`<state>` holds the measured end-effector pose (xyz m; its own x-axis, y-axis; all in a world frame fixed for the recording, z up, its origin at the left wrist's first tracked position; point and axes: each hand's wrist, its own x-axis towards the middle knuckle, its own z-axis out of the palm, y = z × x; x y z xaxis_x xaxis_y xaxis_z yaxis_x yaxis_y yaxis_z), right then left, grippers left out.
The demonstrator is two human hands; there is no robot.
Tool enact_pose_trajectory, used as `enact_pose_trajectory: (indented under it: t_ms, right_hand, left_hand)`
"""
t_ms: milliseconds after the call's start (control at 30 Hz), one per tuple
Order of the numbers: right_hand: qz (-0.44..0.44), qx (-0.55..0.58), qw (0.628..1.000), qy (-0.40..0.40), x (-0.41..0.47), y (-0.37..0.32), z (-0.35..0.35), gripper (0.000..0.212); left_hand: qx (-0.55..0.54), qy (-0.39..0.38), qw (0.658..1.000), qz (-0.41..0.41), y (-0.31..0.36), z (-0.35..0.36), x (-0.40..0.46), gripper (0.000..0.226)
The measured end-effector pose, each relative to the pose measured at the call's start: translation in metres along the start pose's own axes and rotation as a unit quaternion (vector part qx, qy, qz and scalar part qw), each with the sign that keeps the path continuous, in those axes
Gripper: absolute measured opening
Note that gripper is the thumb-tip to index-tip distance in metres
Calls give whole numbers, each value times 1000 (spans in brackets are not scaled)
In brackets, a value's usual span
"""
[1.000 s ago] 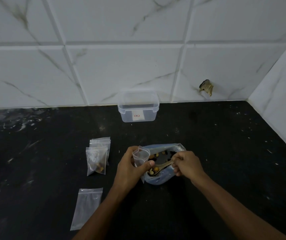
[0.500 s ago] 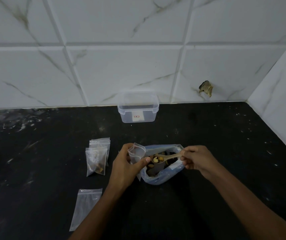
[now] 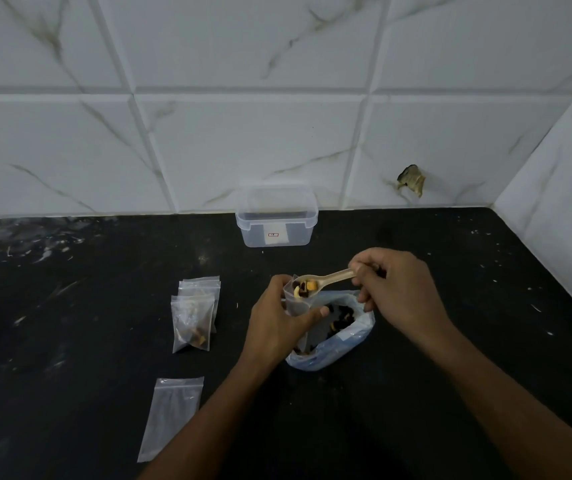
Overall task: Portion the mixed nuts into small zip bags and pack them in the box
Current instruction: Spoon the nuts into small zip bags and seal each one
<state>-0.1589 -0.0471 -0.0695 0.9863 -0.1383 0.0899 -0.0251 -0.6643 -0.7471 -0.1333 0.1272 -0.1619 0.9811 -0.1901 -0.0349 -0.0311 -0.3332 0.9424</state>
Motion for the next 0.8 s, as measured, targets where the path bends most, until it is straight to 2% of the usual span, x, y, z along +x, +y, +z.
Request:
enact_pose_trajectory:
  t_ms: [67,167,233,300,400,500,567,633,733,800]
  right_hand:
    - [-128,-77,988,23,-9,-1,8,13]
    - [-290,-207,934,20,-19,3,18,23]
    - [-328,-266,906,6,-22,7,20,25]
    - [-343,-274,899,10,-23,9,19,23]
    - [-302,-177,935,63,-24,5,12,15]
    - [-149,-57,978,136,-20,7,-2,12]
    - [-47,-40,990,124,-15,22,-6,11]
    - [2,-82,993,84,-12,42,1,12]
    - [26,-126,991,27,-12,69,22,13]
    - [29,-138,990,21,-12,80,36,13]
  left_hand:
    - [-2,0,1000,-6,2,2,2,49]
    - [-17,3,1000,-7,1,3,3,48]
    - [-22,5,1000,-8,0,3,2,48]
    - [-22,6,1000,-6,0,4,2,48]
    - [-21,6,1000,-11,1,0,1,45]
    - [-30,10,999,-18,1,-9,-3,43]
    - [-34,19,999,-23,-3,-16,-9,42]
    - [-34,21,999,-30,-6,-21,-14,41]
    - [-28,7,999,-45,-9,-25,-18,41]
    - [-26,-11,998,-59,-11,-26,-20,41]
